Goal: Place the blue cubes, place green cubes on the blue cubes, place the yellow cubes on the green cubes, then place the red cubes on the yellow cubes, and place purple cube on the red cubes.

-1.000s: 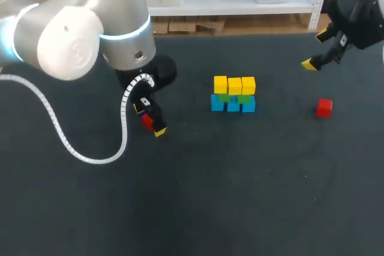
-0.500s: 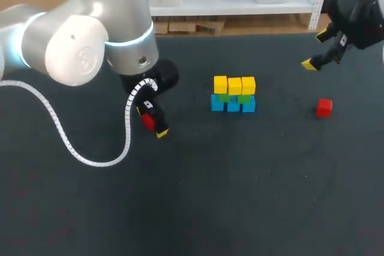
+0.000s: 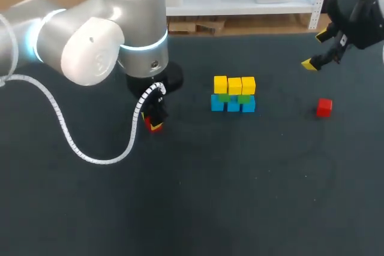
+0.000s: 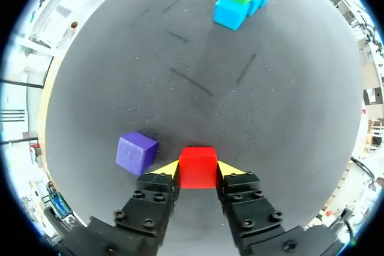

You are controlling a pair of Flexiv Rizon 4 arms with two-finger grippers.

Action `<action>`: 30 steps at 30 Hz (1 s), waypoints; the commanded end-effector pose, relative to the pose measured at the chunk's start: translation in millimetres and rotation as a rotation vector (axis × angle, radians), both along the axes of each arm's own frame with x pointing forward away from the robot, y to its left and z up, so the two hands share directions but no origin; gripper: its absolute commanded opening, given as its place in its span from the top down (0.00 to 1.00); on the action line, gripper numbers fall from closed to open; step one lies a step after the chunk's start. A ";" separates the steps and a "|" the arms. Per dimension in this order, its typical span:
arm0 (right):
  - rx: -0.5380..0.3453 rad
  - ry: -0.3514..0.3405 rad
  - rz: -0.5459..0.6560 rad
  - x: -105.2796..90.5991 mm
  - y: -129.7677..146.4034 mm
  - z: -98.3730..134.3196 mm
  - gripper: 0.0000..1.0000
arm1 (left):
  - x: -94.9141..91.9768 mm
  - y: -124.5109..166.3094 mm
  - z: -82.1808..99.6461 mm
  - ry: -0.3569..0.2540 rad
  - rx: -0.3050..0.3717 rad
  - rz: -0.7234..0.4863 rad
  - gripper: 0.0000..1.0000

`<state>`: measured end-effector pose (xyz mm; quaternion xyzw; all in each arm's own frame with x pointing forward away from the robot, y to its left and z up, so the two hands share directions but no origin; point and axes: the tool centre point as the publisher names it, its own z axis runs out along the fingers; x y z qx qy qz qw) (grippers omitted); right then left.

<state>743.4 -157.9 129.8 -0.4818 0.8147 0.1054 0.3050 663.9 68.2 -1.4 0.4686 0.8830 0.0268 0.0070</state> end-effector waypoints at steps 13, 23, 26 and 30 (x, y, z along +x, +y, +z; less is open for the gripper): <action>0.004 0.001 0.003 0.4 -0.9 0.0 0.00 | 23.7 -10.3 91.5 -0.075 -0.053 -0.265 1.00; 0.004 0.001 0.003 0.4 -0.9 0.0 0.00 | 39.3 -45.8 127.3 -0.046 -0.080 -0.355 1.00; 0.004 0.001 0.003 0.4 -0.9 0.0 0.00 | 43.1 -60.9 131.8 -0.039 -0.065 -0.391 1.00; 0.004 0.001 0.003 0.4 -0.9 0.0 0.00 | 47.9 -80.2 137.9 -0.032 -0.060 -0.437 1.00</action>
